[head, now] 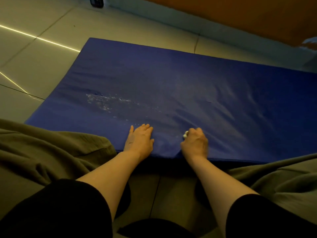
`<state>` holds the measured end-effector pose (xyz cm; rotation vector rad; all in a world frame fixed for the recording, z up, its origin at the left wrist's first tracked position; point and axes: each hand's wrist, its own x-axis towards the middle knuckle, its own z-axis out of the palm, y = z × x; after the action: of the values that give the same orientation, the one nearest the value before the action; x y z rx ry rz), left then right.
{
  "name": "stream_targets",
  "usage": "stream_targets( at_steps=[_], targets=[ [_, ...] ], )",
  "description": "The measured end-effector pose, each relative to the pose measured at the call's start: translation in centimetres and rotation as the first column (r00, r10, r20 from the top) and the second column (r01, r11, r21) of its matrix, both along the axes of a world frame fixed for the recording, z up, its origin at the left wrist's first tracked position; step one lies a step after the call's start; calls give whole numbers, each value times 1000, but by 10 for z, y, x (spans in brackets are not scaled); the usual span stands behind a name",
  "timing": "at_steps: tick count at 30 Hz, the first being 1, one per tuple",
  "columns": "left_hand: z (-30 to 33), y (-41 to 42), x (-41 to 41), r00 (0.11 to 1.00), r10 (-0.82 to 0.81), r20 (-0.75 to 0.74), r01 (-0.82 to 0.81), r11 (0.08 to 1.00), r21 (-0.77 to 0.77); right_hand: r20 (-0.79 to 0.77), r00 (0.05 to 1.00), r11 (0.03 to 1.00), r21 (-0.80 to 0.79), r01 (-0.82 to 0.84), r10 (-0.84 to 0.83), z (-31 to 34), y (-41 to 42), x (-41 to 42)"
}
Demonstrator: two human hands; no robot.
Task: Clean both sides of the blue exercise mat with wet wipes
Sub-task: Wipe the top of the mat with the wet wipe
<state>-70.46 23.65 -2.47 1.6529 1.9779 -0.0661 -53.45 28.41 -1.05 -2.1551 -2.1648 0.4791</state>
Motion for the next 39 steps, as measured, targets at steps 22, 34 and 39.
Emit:
stream_targets(
  at_steps=[22,34,39],
  targets=[
    [2,2,2,999,40,12,-40,999,-2,-158,946,953,-60,-296,284,-15,3,-51],
    [3,2,4,996,90,27,-91,995,44,-167,966,980,0,-198,195,-26,15,-53],
    [8,5,2,994,100,53,-101,995,26,-160,957,968,-25,-249,242,-29,25,-42]
  ],
)
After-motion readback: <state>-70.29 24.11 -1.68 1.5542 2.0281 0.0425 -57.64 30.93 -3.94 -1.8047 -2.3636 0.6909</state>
